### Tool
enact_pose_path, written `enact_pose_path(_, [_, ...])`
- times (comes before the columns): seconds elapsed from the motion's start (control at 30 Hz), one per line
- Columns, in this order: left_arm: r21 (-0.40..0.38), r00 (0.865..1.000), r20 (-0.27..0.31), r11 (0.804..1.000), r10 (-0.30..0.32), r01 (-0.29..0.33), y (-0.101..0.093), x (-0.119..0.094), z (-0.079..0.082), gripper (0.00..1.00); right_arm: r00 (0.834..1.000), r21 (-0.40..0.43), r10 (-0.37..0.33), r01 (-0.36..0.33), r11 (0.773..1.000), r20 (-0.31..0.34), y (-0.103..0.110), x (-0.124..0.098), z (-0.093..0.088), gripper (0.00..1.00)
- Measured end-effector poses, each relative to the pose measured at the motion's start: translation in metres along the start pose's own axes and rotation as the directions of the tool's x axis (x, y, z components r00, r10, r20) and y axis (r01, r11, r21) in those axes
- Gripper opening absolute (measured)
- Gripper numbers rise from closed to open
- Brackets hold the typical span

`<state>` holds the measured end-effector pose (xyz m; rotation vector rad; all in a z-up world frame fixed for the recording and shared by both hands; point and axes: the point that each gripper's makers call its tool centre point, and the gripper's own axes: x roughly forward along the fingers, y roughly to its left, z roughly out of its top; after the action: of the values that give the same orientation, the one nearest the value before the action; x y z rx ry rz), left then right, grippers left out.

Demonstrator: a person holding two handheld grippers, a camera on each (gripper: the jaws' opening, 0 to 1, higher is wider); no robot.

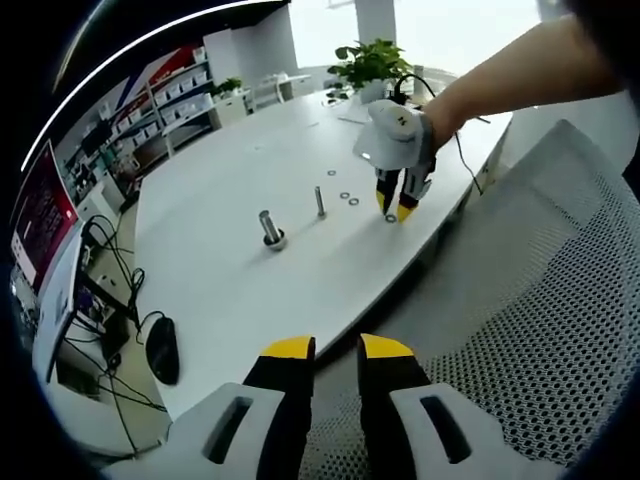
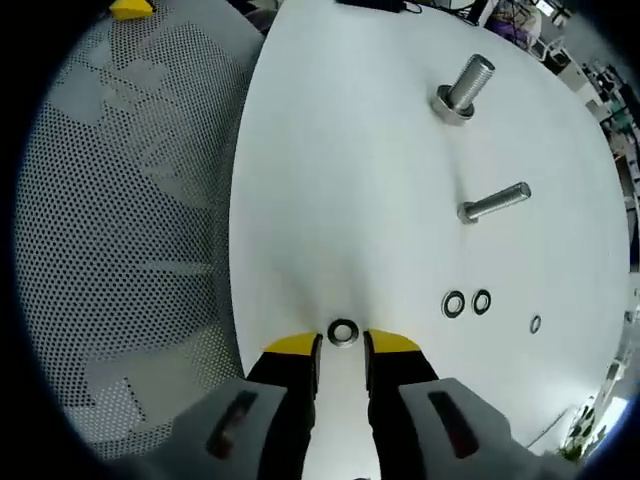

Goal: Place the washer onto the threaded stud by aligning its center hole with the stud, sliding it down to the base, and recovering from edge contact or off-axis alignment until the washer reaches the visible bottom stop.

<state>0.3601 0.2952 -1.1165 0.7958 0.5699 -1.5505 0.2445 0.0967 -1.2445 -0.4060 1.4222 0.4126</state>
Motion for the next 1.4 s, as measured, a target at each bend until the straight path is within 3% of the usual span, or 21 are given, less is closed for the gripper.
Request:
enact_pose_path(0.13, [-0.004,1.000,-0.001,1.000,0.006,-0.006,0.000,0.000,0.000,0.15,1.000,0.008,0.020,-0.020,1.000,-0.008,-0.003,-0.001,0.001,0.19])
enact_pose_path(0.4, [-0.006,1.000,-0.005,1.000,0.005,-0.005,0.001,0.000,-0.001,0.15,0.999,0.056,0.016,-0.018,0.998,0.041,-0.006,0.000,0.003,0.15])
enact_pose_path(0.67, [-0.008,1.000,-0.005,1.000,0.007,-0.007,0.001,0.000,-0.001,0.15,0.999,0.034,0.032,-0.032,0.999,-0.002,-0.007,0.002,0.005,0.15])
enact_pose_path(0.8, [-0.007,1.000,-0.004,1.000,0.008,-0.008,0.001,0.000,0.000,0.16,0.998,0.117,0.060,-0.060,0.991,0.004,-0.005,-0.002,0.002,0.14])
enact_pose_path(1.4, [-0.006,1.000,-0.007,1.000,0.003,-0.003,0.001,0.000,-0.001,0.16,0.994,0.082,0.107,-0.109,0.991,0.030,0.000,-0.004,0.003,0.14])
